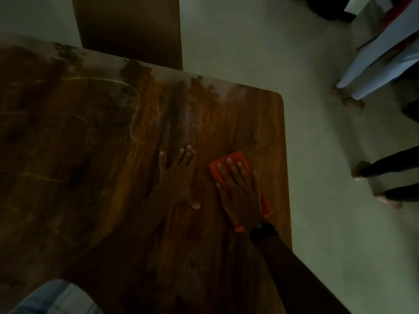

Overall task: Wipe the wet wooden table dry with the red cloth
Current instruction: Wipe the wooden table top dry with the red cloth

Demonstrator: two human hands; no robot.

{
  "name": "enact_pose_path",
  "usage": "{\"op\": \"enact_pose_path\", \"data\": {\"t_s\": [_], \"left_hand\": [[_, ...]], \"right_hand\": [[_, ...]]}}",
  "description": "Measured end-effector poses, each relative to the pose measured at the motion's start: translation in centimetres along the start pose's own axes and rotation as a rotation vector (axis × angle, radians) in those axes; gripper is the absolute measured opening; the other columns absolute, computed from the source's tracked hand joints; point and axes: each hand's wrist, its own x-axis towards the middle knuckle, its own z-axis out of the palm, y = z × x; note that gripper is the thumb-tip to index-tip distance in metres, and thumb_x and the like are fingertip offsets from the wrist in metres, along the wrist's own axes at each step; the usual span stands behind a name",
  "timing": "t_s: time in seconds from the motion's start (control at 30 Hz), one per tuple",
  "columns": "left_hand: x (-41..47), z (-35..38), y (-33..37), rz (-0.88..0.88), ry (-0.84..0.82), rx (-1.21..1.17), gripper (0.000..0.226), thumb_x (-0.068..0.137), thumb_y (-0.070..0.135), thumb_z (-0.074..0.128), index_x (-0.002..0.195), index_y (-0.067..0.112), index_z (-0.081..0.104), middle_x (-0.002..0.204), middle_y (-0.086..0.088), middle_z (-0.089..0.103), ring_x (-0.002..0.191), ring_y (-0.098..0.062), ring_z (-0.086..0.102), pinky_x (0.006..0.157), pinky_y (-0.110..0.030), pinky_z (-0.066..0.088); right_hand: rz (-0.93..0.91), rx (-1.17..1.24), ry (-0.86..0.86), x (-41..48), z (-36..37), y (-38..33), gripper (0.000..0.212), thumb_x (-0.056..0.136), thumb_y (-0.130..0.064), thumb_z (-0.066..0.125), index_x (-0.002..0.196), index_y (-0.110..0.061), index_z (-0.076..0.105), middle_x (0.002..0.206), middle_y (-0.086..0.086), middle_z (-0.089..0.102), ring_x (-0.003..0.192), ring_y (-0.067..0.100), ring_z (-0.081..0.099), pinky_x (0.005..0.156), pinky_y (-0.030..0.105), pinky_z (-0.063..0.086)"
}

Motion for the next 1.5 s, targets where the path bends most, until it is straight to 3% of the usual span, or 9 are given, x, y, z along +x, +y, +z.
{"op": "enact_pose_path", "data": {"t_s": [0.2,0.37,0.47,0.57,0.7,0.87,0.97,1.27,1.5], "left_hand": [[-0.1,0.5,0.1,-0.007,0.043,0.026,0.148,0.048,0.075,0.074,0.150,0.016,-0.015,0.157,-0.004,-0.023,0.145,-0.021,-0.018,0.102,-0.070,-0.015],[-1.0,0.6,0.5,-0.019,0.059,-0.008,0.141,0.051,0.071,0.075,0.152,0.020,-0.009,0.159,0.000,-0.017,0.146,-0.021,-0.014,0.105,-0.068,-0.012],[-3.0,1.5,1.1,-0.006,0.154,-0.041,0.119,0.065,0.063,0.072,0.153,0.025,0.001,0.161,0.004,-0.007,0.147,-0.020,-0.009,0.111,-0.063,-0.004],[-6.5,3.6,2.1,0.032,0.223,-0.039,0.090,0.082,0.054,0.060,0.152,0.028,0.009,0.161,0.007,0.001,0.148,-0.017,-0.006,0.116,-0.056,-0.001],[-11.9,6.8,3.0,0.062,0.066,-0.029,0.101,0.067,0.081,0.025,0.152,0.029,0.004,0.160,0.009,-0.006,0.147,-0.015,-0.008,0.116,-0.052,-0.001],[-15.5,8.1,3.2,0.075,-0.005,0.061,0.082,0.091,0.052,0.044,0.153,0.026,-0.002,0.160,0.007,-0.013,0.147,-0.015,-0.012,0.117,-0.052,0.000],[-15.0,8.1,3.6,0.052,0.002,0.068,0.081,0.089,0.059,0.035,0.153,0.025,-0.001,0.160,0.006,-0.012,0.147,-0.017,-0.011,0.117,-0.053,0.001],[-14.8,8.1,4.2,0.022,0.019,0.062,0.087,0.087,0.056,0.050,0.153,0.025,0.002,0.160,0.006,-0.009,0.148,-0.020,-0.004,0.116,-0.056,0.006],[-15.3,7.9,4.8,0.008,0.010,0.079,0.093,0.083,0.053,0.059,0.153,0.024,0.004,0.161,0.005,-0.005,0.148,-0.024,-0.002,0.115,-0.060,0.004]], "right_hand": [[0.103,0.055,0.020,6.3,-0.4,0.0,0.056,0.102,-0.054,0.021,0.154,-0.042,0.007,0.165,-0.009,0.002,0.152,0.017,-0.002,0.120,0.057,-0.001],[0.109,0.095,0.042,4.2,-0.5,-0.7,0.058,0.099,-0.053,0.018,0.155,-0.041,0.010,0.165,-0.009,0.003,0.152,0.017,-0.001,0.120,0.055,-0.003],[0.068,0.115,0.075,-0.3,0.2,-1.2,0.058,0.099,-0.053,0.019,0.155,-0.037,0.015,0.165,-0.006,0.009,0.152,0.019,0.003,0.120,0.056,0.000],[0.026,0.115,0.111,-6.7,1.6,-1.5,0.056,0.101,-0.050,0.027,0.155,-0.036,0.019,0.164,-0.004,0.013,0.152,0.020,0.006,0.119,0.058,0.007],[0.019,0.097,0.114,-15.9,3.0,-2.3,0.055,0.103,-0.046,0.031,0.155,-0.036,0.018,0.165,-0.006,0.010,0.153,0.017,0.002,0.119,0.057,0.008],[-0.031,0.115,0.083,-22.4,3.9,-3.0,0.052,0.103,-0.046,0.026,0.154,-0.034,0.025,0.164,-0.005,0.015,0.152,0.019,0.008,0.118,0.055,0.009],[-0.020,0.122,0.077,-20.6,3.2,-2.8,0.052,0.103,-0.047,0.025,0.154,-0.035,0.026,0.164,-0.006,0.016,0.152,0.018,0.007,0.119,0.055,0.007],[0.011,0.168,0.028,-10.3,1.2,-4.0,0.052,0.103,-0.048,0.026,0.154,-0.038,0.020,0.165,-0.007,0.011,0.152,0.017,0.002,0.118,0.053,-0.008],[-0.023,0.138,0.066,-12.9,1.9,-5.4,0.051,0.104,-0.044,0.029,0.154,-0.036,0.022,0.164,-0.006,0.014,0.152,0.019,0.007,0.118,0.052,-0.006]]}}
